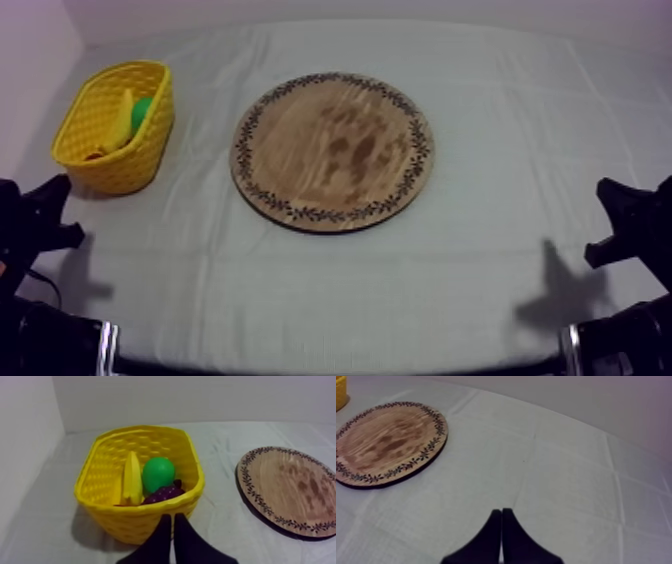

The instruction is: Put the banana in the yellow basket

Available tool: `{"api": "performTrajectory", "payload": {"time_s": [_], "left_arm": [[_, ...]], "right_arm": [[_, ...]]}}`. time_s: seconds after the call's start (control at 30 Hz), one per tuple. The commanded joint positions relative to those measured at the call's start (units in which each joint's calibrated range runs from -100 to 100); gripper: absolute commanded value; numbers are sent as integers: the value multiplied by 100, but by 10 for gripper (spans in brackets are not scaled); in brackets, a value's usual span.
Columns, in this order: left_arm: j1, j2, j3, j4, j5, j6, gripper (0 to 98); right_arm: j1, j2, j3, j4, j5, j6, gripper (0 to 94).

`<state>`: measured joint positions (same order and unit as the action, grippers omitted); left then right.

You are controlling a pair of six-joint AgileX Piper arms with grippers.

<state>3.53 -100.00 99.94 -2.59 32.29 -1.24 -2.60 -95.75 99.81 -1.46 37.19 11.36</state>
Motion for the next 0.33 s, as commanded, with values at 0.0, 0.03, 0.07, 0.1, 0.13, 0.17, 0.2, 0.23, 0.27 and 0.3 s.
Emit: {"api": "performTrajectory", "payload": {"time_s": [0.0,0.03,0.07,0.1,0.13,0.17,0.2,0.23,0.27,0.3], "left_arm": [[-2,0,4,-1,-6,6,0],[-2,0,4,0,-8,8,0],[-2,0,5,1,-9,13,0],[-2,0,5,1,-10,25,0],[-2,0,5,1,-11,42,0],[-2,0,5,2,-11,59,0],[-2,0,5,2,-11,71,0],[-2,0,5,2,-11,82,0],[-2,0,5,2,-12,85,0],[-2,0,5,2,-12,81,0]], "right_arm": [[0,0,-3,2,-2,0,3],[0,0,-3,2,-2,0,3],[0,0,-3,2,-2,0,3],[0,0,-3,2,-2,0,3],[0,0,-3,2,-2,0,3],[0,0,-3,2,-2,0,3],[0,0,-3,2,-2,0,3],[0,0,-3,2,-2,0,3],[0,0,-3,2,-2,0,3],[0,0,-3,2,-2,0,3]]}}
